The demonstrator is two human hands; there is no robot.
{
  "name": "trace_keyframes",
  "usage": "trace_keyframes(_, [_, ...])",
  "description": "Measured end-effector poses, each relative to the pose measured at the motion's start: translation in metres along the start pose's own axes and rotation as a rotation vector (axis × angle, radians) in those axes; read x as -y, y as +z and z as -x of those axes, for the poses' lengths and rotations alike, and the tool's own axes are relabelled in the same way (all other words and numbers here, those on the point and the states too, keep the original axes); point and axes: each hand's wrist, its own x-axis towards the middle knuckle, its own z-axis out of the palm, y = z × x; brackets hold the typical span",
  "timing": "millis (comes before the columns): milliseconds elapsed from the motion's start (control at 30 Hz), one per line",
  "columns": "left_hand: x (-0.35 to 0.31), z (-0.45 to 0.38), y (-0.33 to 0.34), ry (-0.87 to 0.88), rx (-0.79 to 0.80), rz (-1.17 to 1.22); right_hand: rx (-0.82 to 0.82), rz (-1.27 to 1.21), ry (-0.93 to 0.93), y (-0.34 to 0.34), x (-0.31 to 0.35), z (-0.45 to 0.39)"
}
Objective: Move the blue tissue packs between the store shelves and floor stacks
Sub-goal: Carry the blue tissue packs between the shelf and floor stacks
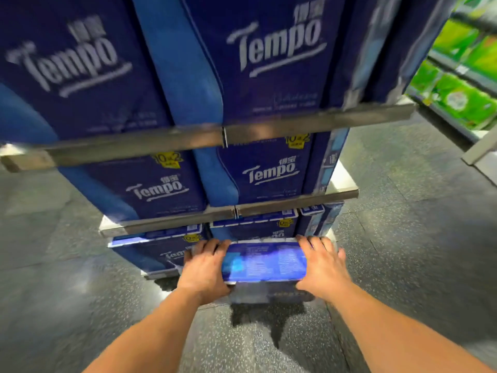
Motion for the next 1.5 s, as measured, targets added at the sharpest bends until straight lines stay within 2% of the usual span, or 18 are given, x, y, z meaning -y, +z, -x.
trace_keyframes(133, [-0.011,0.059,-0.101,0.019,-0.080,-0.035,-0.060,0.001,-0.027,-0.089,0.025,0.064])
trace_keyframes(300, [-0.024,0.147,-0.184,-0.017,-0.126,-0.021,-0.103,-0.010,-0.045,-0.161,0.052,0.142])
trace_keyframes(533, [-0.050,0.276,-0.259,0.002,-0.268,-0.103,-0.228,-0.021,-0.104,-0.214,0.069,0.261])
trace_keyframes(800, [-0.059,0.378,-0.315,-0.023,-0.326,-0.167,-0.298,-0.046,-0.163,-0.252,0.094,0.348])
trace_keyframes(933, [-0.049,0.398,-0.348,-0.027,-0.401,-0.204,-0.414,-0.034,-0.180,-0.276,0.115,0.365])
trace_keyframes(1033, [-0.027,0.413,-0.387,-0.020,-0.523,-0.206,-0.560,-0.023,-0.214,-0.308,0.147,0.375])
trace_keyframes(1500, [0.117,0.474,-0.632,0.069,-1.068,-0.374,-1.181,-0.001,-0.452,-0.520,0.338,0.384])
